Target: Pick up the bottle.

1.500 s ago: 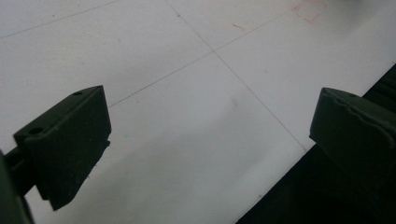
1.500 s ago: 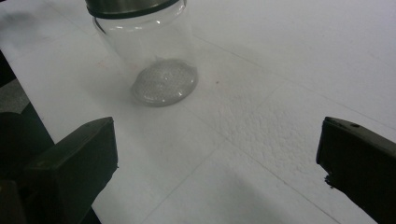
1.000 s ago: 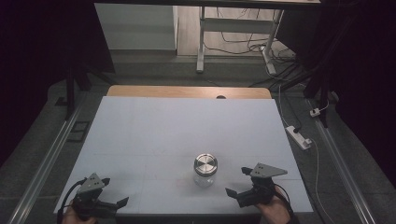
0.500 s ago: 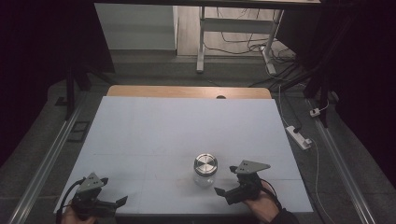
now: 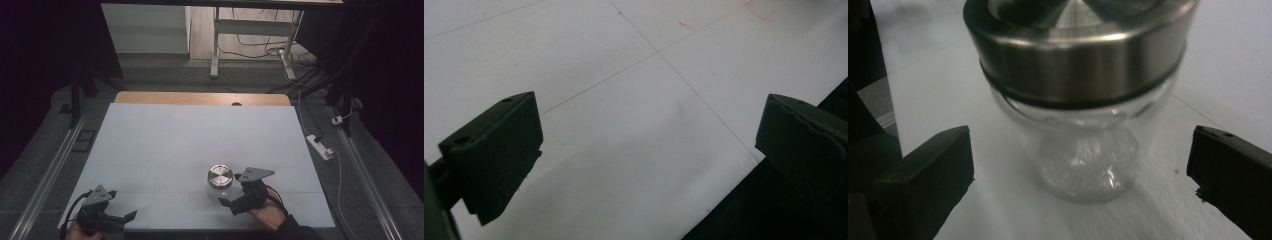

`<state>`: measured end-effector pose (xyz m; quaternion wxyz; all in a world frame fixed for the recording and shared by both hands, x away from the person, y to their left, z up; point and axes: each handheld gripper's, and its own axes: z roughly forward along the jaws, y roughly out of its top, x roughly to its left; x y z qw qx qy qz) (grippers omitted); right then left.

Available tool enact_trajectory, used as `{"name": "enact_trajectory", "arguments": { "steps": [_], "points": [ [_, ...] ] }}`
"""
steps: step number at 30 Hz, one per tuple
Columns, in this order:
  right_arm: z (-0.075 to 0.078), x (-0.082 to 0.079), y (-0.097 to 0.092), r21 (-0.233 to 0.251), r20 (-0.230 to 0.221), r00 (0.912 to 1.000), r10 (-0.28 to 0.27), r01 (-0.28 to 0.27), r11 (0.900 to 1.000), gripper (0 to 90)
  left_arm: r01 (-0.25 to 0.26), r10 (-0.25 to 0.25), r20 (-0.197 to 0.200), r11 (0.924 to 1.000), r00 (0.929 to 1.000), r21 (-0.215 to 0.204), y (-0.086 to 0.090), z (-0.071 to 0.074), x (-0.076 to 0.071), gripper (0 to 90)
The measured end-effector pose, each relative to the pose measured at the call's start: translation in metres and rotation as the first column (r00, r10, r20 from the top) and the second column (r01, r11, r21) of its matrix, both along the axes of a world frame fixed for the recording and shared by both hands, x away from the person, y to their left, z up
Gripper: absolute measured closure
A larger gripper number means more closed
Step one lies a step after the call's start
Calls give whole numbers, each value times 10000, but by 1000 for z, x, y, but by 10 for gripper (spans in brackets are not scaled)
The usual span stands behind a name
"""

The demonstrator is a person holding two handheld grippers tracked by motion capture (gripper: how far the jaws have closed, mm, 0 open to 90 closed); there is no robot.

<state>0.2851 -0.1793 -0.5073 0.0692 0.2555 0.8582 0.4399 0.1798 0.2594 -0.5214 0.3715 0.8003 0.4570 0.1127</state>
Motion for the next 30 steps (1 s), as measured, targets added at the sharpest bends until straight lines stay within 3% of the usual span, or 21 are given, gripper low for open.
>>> {"name": "enact_trajectory", "arguments": {
  "steps": [5, 20, 26, 30],
  "points": [
    [-3, 5, 9, -229, 167, 9998, 128, -125, 9997, 0, 33, -33, -14, 10000, 10000, -10, 0, 0, 0, 0],
    [-9, 18, 24, -307, 380, 9991, 205, -193, 9993, 1, 103, -103, -65, 9999, 9999, 16, 0, 0, 1, 0],
    [-8, 18, 24, -203, 670, 9959, 611, -599, 9980, 123, 104, -104, -91, 9999, 9999, 25, -1, 0, 1, 0],
    [-7, 16, 23, -284, 978, 9919, 812, -788, 9965, 140, 116, -116, -91, 9999, 9999, 16, -1, 0, 1, 0]
  ]
}}
